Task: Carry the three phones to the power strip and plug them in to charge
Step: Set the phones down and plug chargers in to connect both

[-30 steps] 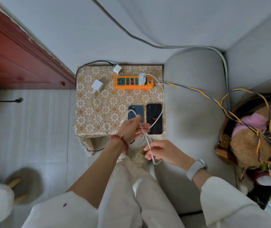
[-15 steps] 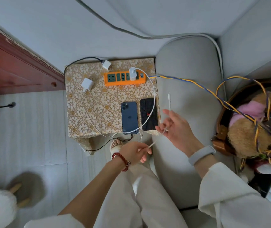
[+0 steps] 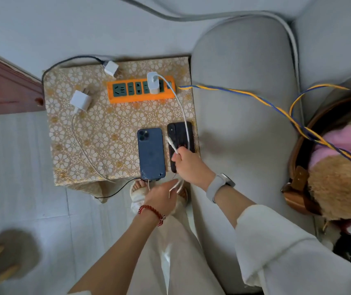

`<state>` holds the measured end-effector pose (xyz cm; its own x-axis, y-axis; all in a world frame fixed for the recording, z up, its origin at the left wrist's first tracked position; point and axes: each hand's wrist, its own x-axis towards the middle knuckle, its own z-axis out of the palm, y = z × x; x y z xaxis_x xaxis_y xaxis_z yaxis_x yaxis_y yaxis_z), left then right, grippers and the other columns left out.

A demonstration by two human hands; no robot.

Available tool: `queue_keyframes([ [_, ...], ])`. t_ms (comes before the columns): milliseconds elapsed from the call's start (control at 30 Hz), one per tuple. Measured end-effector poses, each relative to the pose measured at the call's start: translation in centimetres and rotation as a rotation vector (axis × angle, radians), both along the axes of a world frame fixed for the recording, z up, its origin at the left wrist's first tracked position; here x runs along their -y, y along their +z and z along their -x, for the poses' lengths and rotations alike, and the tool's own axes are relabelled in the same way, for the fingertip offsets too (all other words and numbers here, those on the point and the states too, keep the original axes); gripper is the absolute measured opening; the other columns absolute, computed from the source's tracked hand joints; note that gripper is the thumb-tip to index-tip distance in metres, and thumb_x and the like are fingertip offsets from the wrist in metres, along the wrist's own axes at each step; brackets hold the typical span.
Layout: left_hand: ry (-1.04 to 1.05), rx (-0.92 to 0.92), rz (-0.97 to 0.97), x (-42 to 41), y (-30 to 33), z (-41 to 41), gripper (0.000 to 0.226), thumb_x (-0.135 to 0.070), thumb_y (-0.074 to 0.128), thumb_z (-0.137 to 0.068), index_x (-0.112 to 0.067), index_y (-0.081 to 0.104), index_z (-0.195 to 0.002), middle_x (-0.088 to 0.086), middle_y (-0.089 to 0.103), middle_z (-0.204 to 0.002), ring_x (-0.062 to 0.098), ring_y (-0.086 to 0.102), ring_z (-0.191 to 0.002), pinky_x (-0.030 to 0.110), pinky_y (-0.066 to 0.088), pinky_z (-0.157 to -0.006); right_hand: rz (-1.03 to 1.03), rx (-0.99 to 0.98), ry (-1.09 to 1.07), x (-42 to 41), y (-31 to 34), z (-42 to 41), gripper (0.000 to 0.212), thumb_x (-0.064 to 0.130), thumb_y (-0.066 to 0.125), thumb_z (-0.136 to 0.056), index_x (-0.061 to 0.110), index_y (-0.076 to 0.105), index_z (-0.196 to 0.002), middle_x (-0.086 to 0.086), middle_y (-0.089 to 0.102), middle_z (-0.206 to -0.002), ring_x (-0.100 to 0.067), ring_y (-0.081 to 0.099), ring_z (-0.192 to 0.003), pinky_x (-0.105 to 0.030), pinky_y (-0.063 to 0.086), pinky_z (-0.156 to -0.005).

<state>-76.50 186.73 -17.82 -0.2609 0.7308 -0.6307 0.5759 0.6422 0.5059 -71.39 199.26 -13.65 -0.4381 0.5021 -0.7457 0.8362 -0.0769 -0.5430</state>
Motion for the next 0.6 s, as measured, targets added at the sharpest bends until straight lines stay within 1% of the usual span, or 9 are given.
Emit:
queue_keyframes([
  [100,0.165,0.050,-0.040,-0.9,0.3,0.1,0.028,-0.014,0.046,-0.089,-0.019,0.063,-0.109,0.011,0.069,-0.105,0.031,0.059,-0.097,0.027,0.040,-0.080,-0.191,0.181,-0.014,-0.6,-0.1,-2.0,0.022,0.007,0.035,-0.091,-0.005,0.047,-0.106,-0.027,0.060,-0.101,-0.041,0.057,-0.094,-0.041,0.044,-0.076],
  [167,0.316,0.070,-0.076,-2.2,0.4,0.5,0.029,-0.009,0.043,-0.089,-0.012,0.062,-0.111,0.012,0.067,-0.110,0.029,0.060,-0.100,0.029,0.043,-0.086,-0.249,0.171,-0.081,-0.9,0.0,-2.9,0.020,0.005,0.035,-0.092,-0.004,0.047,-0.105,-0.031,0.061,-0.106,-0.046,0.057,-0.099,-0.040,0.044,-0.075],
  [267,0.514,0.061,-0.074,-5.2,0.2,1.1,0.029,-0.010,0.041,-0.090,-0.009,0.058,-0.114,0.014,0.063,-0.114,0.031,0.057,-0.105,0.034,0.043,-0.089,-0.155,0.081,-0.201,-0.4,-1.0,-2.7,0.020,0.003,0.034,-0.092,-0.005,0.047,-0.105,-0.029,0.061,-0.107,-0.043,0.057,-0.100,-0.026,0.031,-0.064],
  [300,0.535,0.065,-0.055,-6.1,0.1,1.2,0.027,-0.009,0.040,-0.090,-0.009,0.058,-0.109,0.016,0.063,-0.110,0.033,0.057,-0.101,0.035,0.044,-0.086,-0.110,0.061,-0.267,-0.1,-1.5,-2.4,0.020,0.002,0.034,-0.092,-0.005,0.047,-0.105,-0.028,0.061,-0.108,-0.042,0.056,-0.099,-0.021,0.027,-0.061],
  [367,0.549,0.111,-0.011,-7.5,-0.3,1.3,0.019,-0.006,0.038,-0.088,-0.013,0.054,-0.080,0.018,0.060,-0.088,0.032,0.053,-0.081,0.032,0.040,-0.071,-0.042,0.043,-0.364,0.4,-2.5,-2.3,0.021,0.003,0.033,-0.093,-0.003,0.048,-0.105,-0.024,0.060,-0.107,-0.038,0.056,-0.099,-0.020,0.025,-0.058],
  [433,0.559,0.158,0.025,-8.4,-0.4,1.3,0.029,-0.003,0.038,-0.086,-0.018,0.037,-0.062,0.007,0.045,-0.066,0.026,0.042,-0.066,0.028,0.032,-0.064,0.003,0.029,-0.408,0.6,-3.3,-2.6,0.020,0.007,0.032,-0.094,0.003,0.050,-0.099,-0.018,0.058,-0.099,-0.031,0.054,-0.093,-0.022,0.031,-0.067],
  [467,0.561,0.182,0.043,-8.6,-0.5,1.3,0.025,-0.003,0.038,-0.086,-0.014,0.039,-0.063,0.006,0.041,-0.064,0.025,0.039,-0.063,0.028,0.032,-0.063,0.014,0.009,-0.432,0.5,-3.5,-2.9,0.019,0.008,0.031,-0.095,0.007,0.050,-0.093,-0.013,0.055,-0.093,-0.026,0.052,-0.089,-0.023,0.032,-0.071],
  [533,0.554,0.218,0.061,-8.7,-0.6,1.4,0.014,-0.006,0.040,-0.086,0.000,0.052,-0.089,0.014,0.052,-0.080,0.030,0.048,-0.074,0.034,0.043,-0.071,0.012,-0.043,-0.469,0.5,-3.7,-3.3,0.019,0.007,0.031,-0.095,0.011,0.048,-0.087,-0.004,0.051,-0.087,-0.020,0.047,-0.083,-0.022,0.032,-0.073],
  [600,0.574,0.241,0.080,-8.6,-0.9,1.6,0.027,-0.012,0.044,-0.087,0.000,0.053,-0.109,0.022,0.058,-0.103,0.036,0.055,-0.094,0.042,0.048,-0.087,-0.003,-0.082,-0.488,0.4,-3.6,-3.5,0.020,0.006,0.032,-0.094,0.011,0.048,-0.085,0.002,0.048,-0.076,-0.015,0.045,-0.072,-0.021,0.031,-0.064],
])
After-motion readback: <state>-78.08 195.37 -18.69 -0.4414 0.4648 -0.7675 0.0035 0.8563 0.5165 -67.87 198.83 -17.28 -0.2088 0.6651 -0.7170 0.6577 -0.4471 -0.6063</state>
